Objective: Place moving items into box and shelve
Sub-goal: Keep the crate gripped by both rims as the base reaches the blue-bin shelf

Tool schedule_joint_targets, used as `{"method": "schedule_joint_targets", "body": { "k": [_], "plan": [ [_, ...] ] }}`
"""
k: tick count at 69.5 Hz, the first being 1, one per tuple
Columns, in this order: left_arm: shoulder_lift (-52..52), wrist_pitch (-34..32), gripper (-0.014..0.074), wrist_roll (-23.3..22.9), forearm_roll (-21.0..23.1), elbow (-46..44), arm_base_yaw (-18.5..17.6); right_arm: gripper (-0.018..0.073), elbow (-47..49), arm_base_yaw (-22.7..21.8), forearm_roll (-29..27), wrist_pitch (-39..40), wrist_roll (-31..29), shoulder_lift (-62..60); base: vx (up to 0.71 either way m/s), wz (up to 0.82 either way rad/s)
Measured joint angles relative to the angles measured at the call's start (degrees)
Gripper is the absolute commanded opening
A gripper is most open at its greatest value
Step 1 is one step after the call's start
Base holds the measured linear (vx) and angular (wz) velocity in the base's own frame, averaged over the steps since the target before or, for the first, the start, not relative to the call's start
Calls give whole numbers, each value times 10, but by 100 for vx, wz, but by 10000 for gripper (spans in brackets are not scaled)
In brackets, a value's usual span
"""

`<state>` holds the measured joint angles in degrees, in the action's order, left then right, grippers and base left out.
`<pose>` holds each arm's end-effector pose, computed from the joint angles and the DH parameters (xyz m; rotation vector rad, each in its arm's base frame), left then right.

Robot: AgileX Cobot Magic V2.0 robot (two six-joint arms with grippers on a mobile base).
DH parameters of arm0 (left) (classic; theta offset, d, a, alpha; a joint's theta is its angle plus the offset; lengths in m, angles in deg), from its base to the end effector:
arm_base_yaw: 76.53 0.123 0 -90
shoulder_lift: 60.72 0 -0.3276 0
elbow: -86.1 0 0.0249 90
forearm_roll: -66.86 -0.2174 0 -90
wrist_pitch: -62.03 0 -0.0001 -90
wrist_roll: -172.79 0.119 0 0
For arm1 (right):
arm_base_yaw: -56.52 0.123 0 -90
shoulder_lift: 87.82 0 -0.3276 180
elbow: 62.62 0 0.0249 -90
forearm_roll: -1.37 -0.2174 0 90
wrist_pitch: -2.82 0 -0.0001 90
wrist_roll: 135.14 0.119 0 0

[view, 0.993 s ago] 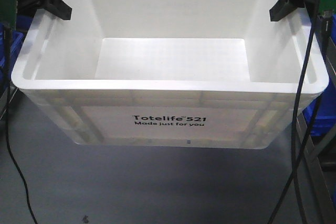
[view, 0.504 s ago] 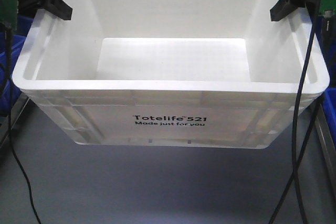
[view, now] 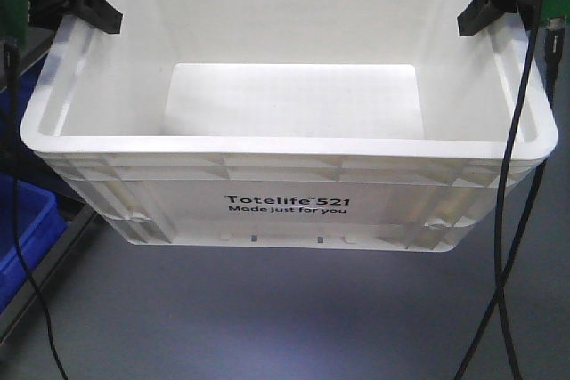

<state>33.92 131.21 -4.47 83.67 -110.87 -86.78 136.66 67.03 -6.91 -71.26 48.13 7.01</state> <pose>0.2871 -0.0846 0.4252 0.2598 2.5394 -0.4413 0.2838 0.0694 0.4262 -0.1629 2.6147 0.2804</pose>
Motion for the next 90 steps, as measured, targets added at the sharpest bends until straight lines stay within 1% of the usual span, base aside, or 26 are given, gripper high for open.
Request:
{"method": "schedule_joint_targets", "body": {
  "k": [24,47,90],
  "plan": [
    [0,0,-4,0,0,0,0,-4,0,0,0,0,0,0,21,54],
    [0,-1,-4,0,0,0,0,-4,0,0,0,0,0,0,12,39],
    [0,0,-4,0,0,0,0,-4,0,0,0,0,0,0,-6,36]
  ]
}}
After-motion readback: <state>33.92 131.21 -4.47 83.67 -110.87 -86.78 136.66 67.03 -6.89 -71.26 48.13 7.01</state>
